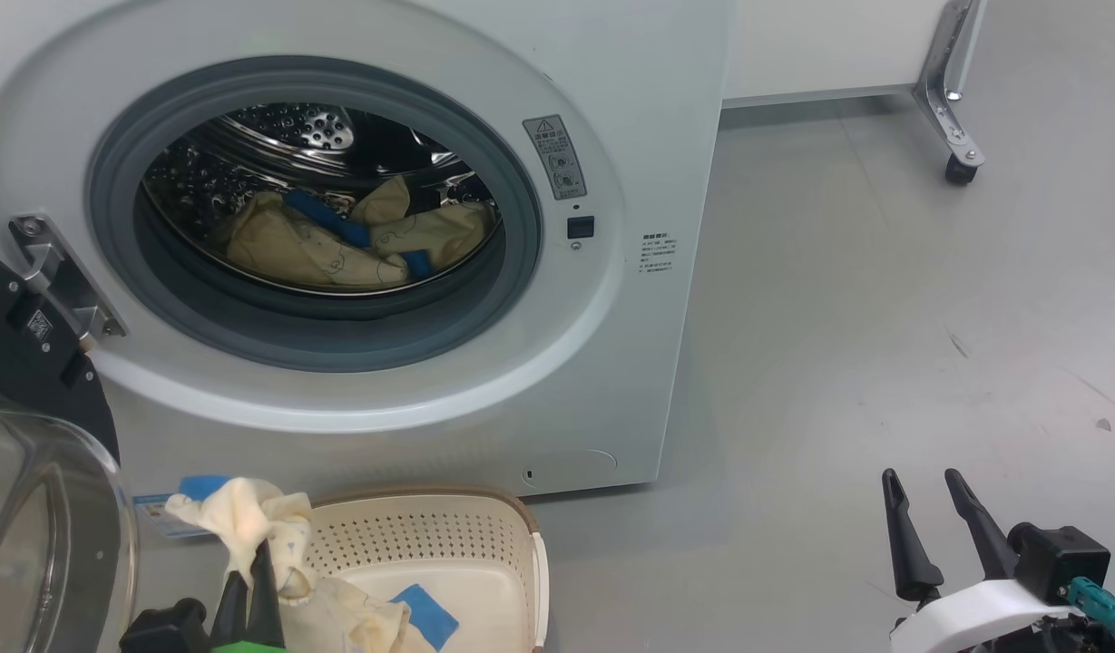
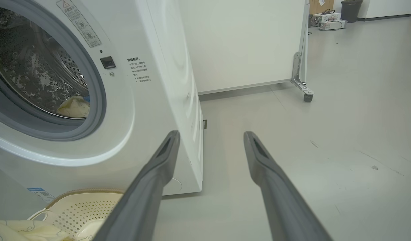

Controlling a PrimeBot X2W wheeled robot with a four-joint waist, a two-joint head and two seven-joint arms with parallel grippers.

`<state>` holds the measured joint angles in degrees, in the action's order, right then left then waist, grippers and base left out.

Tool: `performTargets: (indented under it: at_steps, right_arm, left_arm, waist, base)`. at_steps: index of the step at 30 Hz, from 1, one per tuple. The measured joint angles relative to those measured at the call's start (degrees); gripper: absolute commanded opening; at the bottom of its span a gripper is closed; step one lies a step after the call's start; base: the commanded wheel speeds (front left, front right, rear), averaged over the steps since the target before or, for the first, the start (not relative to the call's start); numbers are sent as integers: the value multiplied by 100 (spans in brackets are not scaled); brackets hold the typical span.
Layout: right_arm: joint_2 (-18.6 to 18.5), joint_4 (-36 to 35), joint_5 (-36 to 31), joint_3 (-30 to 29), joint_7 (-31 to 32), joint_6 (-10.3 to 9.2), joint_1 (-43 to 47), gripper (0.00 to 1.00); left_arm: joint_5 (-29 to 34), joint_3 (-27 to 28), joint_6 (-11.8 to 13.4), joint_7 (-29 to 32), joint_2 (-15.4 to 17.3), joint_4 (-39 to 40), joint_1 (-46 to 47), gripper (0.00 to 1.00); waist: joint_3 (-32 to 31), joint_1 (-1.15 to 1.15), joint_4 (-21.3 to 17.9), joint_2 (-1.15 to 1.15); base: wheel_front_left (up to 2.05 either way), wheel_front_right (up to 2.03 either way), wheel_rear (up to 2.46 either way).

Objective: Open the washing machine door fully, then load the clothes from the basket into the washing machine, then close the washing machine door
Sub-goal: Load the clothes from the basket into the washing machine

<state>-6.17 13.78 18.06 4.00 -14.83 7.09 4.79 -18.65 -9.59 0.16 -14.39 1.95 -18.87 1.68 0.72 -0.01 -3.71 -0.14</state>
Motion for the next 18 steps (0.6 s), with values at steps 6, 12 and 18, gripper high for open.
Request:
performTargets:
  at_steps: [6, 12, 18]
  right_arm:
    - [-24, -40, 0, 16, 0, 0, 94, 100]
    - [-25, -74, 0, 46, 0, 0, 103, 100]
    - [-26, -99, 0, 76, 0, 0, 163, 100]
  left_arm:
    - [-38, -90, 111, 0, 2, 203, -223, 0]
    - [-38, -179, 215, 0, 4, 375, -352, 0]
    - [-38, -220, 279, 0, 7, 499, -480, 0]
  waist:
    - [-128, 0, 23, 0]
    - [-191, 0, 12, 0]
    - [-235, 0, -25, 0]
  base:
    - [0, 0, 0]
    - [0, 0, 0]
    - [0, 0, 0]
